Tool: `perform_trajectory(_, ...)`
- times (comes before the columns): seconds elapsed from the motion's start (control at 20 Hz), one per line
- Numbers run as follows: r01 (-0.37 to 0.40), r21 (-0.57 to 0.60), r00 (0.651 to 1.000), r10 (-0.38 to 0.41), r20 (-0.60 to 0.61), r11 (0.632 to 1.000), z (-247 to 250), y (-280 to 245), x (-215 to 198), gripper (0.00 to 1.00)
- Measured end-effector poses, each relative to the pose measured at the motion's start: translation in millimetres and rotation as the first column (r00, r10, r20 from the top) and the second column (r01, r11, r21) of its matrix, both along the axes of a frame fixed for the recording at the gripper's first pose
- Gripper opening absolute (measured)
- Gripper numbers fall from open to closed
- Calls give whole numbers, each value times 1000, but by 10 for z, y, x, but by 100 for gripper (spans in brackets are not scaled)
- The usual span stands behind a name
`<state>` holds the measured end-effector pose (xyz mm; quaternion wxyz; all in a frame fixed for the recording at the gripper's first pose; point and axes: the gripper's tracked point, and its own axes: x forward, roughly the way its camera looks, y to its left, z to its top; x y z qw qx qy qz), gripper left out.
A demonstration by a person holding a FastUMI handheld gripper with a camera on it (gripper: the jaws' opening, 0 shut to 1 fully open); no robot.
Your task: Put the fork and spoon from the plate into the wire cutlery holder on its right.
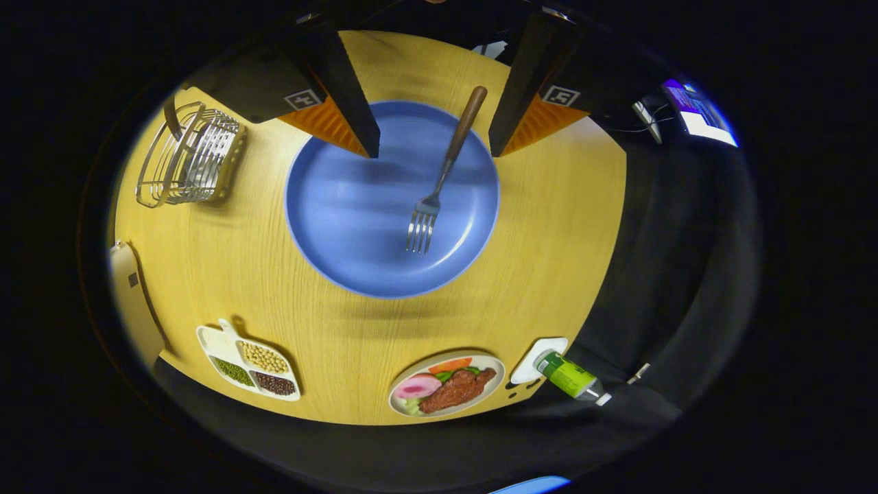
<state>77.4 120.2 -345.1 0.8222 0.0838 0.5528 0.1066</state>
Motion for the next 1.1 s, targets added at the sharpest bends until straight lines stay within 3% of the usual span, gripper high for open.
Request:
perform_trajectory(0.35, -4, -56, 998, 0, -69, 998, -415, 163, 23, 98)
perform_trajectory(0.45, -2, -57, 997, -3, -76, 998, -452, 196, 19, 87)
perform_trajectory(0.65, 18, -55, 992, -24, -122, 998, -542, 169, -42, 55)
perform_trajectory(0.7, 21, -42, 990, -26, -138, 999, -557, 176, -73, 41)
perform_trajectory(0.75, 30, -42, 990, -35, -138, 999, -563, 167, -79, 36)
perform_trajectory(0.8, 30, -36, 990, -35, -135, 999, -575, 169, -70, 22)
perform_trajectory(0.9, -3, -19, 990, 0, -144, 1000, -556, 175, -105, 15)
perform_trajectory(1.1, -74, -18, 991, 71, -112, 997, -560, 140, -133, 9)
